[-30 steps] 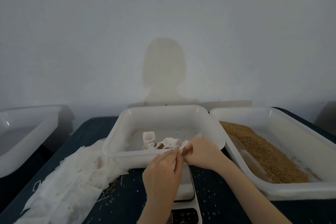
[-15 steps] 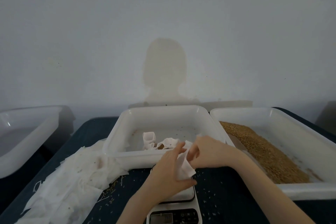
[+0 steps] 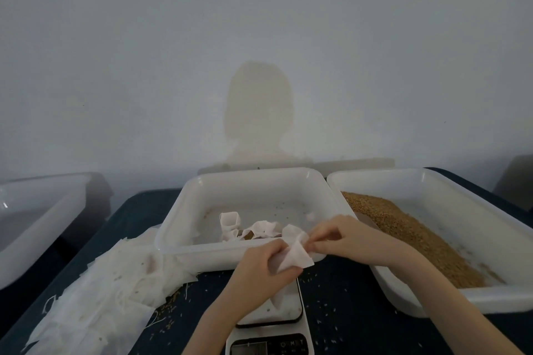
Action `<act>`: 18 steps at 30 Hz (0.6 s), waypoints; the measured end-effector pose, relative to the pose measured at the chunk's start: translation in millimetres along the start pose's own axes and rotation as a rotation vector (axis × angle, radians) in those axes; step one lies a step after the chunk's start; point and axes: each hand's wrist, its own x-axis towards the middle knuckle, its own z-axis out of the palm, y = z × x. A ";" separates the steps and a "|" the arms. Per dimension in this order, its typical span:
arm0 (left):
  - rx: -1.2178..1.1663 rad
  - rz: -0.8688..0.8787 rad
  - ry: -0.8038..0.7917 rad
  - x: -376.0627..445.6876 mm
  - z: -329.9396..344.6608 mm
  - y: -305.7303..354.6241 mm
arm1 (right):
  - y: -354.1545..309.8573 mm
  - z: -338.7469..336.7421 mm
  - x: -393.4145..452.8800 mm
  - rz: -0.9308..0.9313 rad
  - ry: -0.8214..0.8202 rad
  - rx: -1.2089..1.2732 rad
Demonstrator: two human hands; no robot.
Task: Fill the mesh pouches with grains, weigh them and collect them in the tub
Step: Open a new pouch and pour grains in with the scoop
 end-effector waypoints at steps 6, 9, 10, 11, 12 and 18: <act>0.043 -0.024 -0.016 3.4 7.9 3.3 | 17.8 -16.7 -13.7 0.009 0.222 0.070; 0.125 -0.045 -0.035 3.5 8.2 2.9 | 46.4 -35.0 -21.1 0.185 0.454 -0.044; 0.140 -0.048 -0.037 3.6 8.2 3.0 | 60.0 -40.8 -23.9 0.296 0.497 -0.207; 0.136 -0.053 -0.038 4.0 8.4 3.2 | 74.5 -45.3 -26.5 0.419 0.489 -0.377; 0.115 -0.060 -0.038 4.4 8.7 3.4 | 88.2 -47.1 -29.6 0.524 0.439 -0.495; 0.050 -0.071 -0.042 8.0 11.7 6.0 | 119.8 -41.4 -38.7 0.634 0.148 -0.567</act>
